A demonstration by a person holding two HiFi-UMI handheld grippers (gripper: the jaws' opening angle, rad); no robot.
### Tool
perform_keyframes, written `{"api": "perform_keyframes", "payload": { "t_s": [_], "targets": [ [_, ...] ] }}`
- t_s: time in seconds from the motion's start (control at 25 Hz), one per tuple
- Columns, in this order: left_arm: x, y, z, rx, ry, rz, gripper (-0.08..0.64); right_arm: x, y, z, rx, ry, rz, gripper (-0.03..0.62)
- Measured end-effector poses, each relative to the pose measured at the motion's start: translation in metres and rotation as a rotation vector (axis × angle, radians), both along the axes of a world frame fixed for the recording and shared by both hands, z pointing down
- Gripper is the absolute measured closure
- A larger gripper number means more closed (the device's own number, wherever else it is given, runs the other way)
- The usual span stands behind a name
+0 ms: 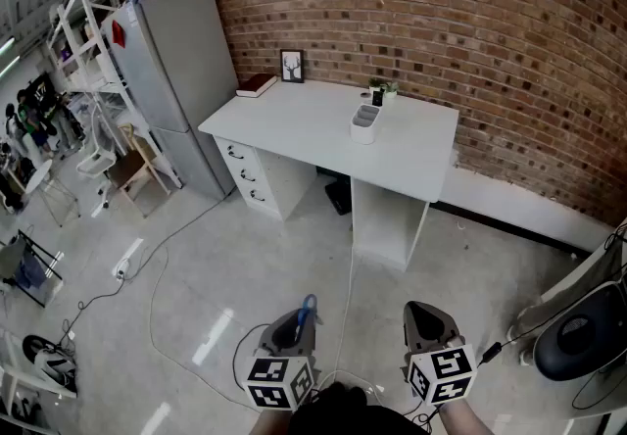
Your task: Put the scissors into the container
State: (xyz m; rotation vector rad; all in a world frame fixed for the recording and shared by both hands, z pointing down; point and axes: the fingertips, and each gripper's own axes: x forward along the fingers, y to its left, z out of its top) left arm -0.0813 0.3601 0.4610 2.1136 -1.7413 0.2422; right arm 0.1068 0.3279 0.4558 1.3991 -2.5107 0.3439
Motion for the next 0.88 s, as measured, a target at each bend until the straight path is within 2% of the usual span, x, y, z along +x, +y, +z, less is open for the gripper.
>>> {"api": "perform_keyframes", "payload": {
  "t_s": [0.56,0.88],
  "targets": [
    [0.001,-0.009,0.004,0.008,0.005,-0.017,0.518,-0.004,-0.008,0.007,-0.008,-0.044,-0.029,0.592],
    [-0.006,-0.033,0.003,0.024,0.002,-0.034,0.518,-0.007,-0.026,0.015,-0.027,-0.043,-0.033,0.591]
  ]
}}
